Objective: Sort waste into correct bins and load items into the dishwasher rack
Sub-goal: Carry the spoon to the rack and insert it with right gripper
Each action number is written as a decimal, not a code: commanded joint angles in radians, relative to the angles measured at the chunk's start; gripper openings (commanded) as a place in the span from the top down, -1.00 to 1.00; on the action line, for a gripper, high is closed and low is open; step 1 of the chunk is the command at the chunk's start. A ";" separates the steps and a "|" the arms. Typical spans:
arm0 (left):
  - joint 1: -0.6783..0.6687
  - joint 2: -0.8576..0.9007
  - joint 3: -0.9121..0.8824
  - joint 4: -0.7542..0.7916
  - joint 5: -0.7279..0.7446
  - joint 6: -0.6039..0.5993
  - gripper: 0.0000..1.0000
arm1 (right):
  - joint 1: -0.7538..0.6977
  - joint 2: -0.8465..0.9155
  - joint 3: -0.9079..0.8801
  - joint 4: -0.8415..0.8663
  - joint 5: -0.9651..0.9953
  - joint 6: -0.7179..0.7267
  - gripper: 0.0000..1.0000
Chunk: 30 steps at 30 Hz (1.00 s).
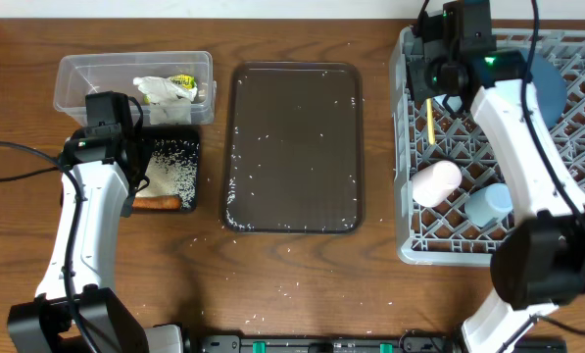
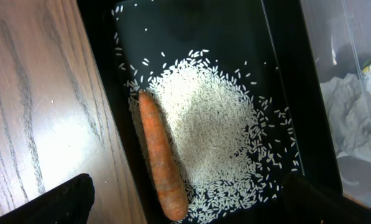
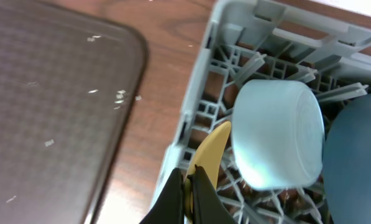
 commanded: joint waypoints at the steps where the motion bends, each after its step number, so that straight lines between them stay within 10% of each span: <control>1: 0.003 0.001 0.020 -0.003 -0.024 0.013 -0.96 | -0.014 0.035 -0.003 0.046 0.014 -0.004 0.97; 19: 0.003 0.001 0.020 -0.003 -0.024 0.013 -0.96 | -0.013 0.013 0.030 0.068 -0.059 -0.003 -0.22; 25: 0.003 0.001 0.020 -0.003 -0.023 0.013 -0.96 | 0.000 -0.180 0.034 -0.031 -0.127 -0.003 -0.98; 30: 0.003 0.001 0.020 -0.003 -0.024 0.013 -0.96 | 0.006 -0.329 0.034 -0.147 -0.127 -0.003 -0.98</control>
